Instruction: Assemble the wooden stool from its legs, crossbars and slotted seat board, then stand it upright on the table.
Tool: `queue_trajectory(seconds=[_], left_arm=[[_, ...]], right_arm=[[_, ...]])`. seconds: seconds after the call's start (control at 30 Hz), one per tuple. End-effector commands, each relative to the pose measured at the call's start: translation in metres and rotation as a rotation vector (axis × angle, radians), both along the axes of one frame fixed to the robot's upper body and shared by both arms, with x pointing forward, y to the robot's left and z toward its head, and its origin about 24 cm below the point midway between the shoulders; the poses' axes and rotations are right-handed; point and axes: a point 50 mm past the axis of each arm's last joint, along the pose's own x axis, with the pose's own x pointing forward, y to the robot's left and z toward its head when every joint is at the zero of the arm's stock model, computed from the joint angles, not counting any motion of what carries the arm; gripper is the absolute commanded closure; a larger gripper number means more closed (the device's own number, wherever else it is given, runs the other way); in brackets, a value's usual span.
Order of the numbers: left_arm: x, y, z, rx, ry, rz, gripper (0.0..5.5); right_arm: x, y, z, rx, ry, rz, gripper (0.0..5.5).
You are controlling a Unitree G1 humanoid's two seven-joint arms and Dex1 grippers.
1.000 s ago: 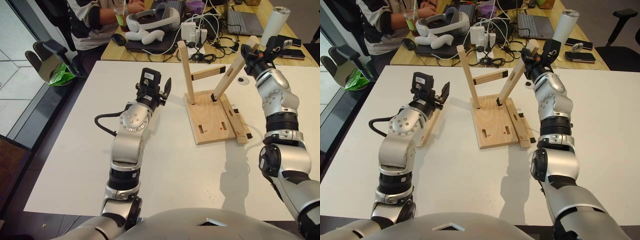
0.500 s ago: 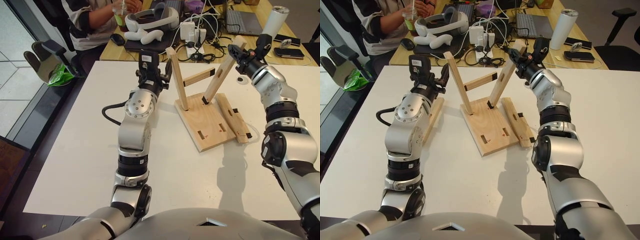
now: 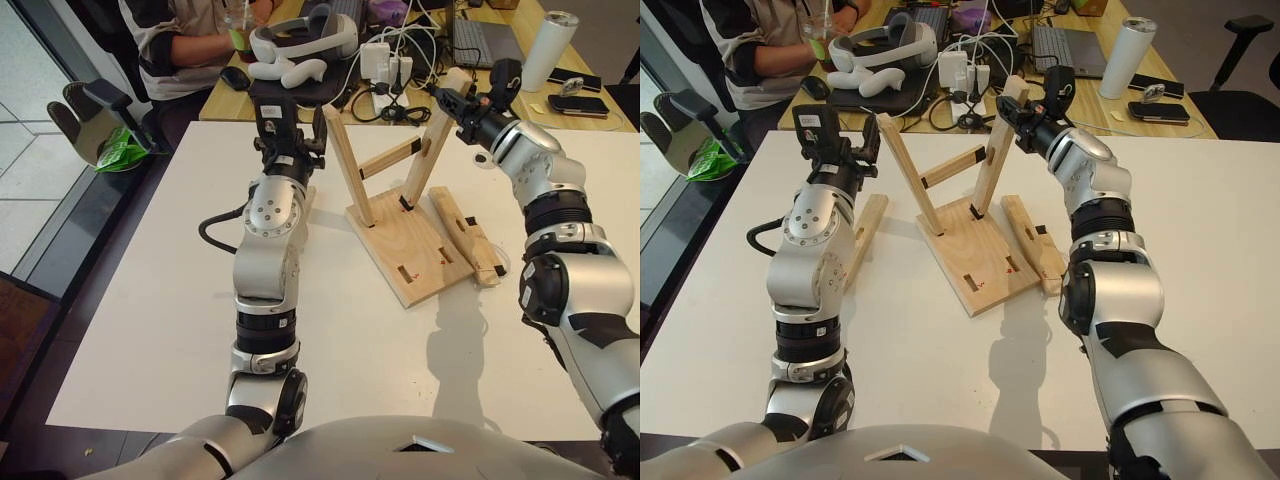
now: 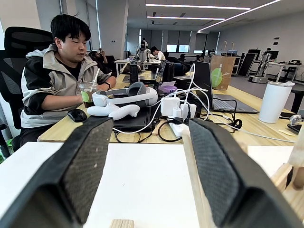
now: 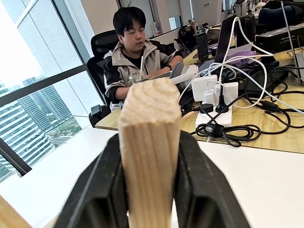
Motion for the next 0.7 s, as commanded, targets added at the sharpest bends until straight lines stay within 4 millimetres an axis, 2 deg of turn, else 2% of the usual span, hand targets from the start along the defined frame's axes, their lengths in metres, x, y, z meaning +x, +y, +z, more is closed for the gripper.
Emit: queue_trajectory(seconds=[0.03, 0.23, 0.4, 0.67, 0.7], left_arm=[[-0.007, 0.014, 0.005, -0.031, -0.044, 0.058, 2.58], [-0.008, 0.028, 0.018, -0.04, -0.103, 0.123, 2.58], [-0.006, 0.032, 0.023, -0.032, -0.115, 0.135, 2.58], [-0.008, 0.033, 0.023, -0.028, -0.12, 0.148, 2.58], [-0.008, 0.032, 0.022, -0.028, -0.12, 0.148, 2.58]], right_arm=[[0.001, 0.019, -0.003, -0.091, 0.068, -0.054, 4.51], [-0.014, 0.039, -0.006, -0.12, 0.197, -0.198, 4.51], [-0.032, 0.051, -0.012, -0.123, 0.266, -0.222, 4.51], [-0.043, 0.051, -0.014, -0.146, 0.183, -0.23, 4.51], [-0.043, 0.05, -0.012, -0.144, 0.167, -0.236, 4.22]])
